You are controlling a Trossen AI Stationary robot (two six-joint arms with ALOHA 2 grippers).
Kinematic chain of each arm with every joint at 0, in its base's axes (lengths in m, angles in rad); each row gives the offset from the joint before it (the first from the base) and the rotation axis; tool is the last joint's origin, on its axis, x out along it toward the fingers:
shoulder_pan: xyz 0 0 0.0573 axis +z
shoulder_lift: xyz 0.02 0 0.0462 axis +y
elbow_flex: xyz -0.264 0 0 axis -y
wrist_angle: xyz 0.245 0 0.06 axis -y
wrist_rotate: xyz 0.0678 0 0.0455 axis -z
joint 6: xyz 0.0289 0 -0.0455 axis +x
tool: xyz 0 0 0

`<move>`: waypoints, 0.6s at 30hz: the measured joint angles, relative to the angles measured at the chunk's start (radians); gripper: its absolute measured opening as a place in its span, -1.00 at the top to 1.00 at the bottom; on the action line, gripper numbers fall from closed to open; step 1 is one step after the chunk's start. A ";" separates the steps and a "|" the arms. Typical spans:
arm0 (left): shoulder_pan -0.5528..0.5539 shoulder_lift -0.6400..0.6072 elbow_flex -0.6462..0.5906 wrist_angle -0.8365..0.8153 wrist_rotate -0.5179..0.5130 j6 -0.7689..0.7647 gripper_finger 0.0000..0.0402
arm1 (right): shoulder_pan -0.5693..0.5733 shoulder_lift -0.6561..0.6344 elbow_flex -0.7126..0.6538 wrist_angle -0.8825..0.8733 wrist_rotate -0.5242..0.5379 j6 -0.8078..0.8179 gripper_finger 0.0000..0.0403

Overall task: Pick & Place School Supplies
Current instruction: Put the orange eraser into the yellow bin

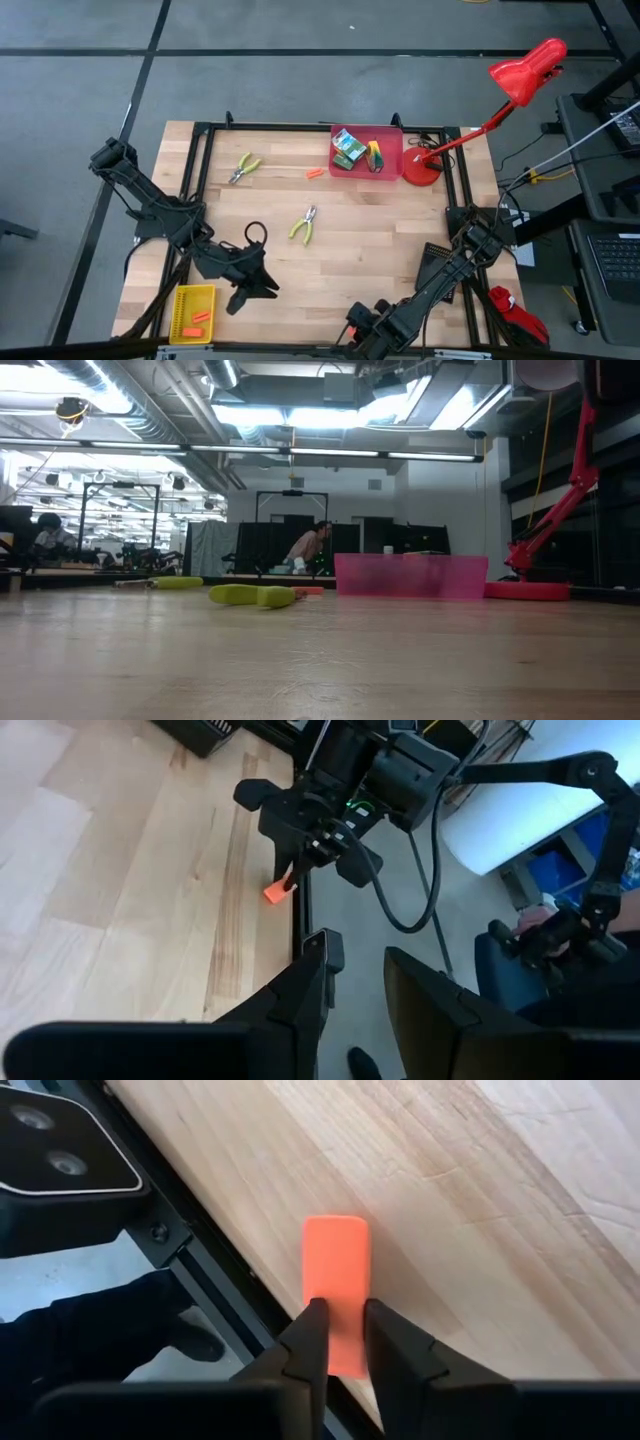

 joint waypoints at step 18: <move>0.000 0.000 0.000 0.013 -0.024 0.000 0.49 | -0.021 -0.018 -0.004 -0.010 0.116 -0.023 1.00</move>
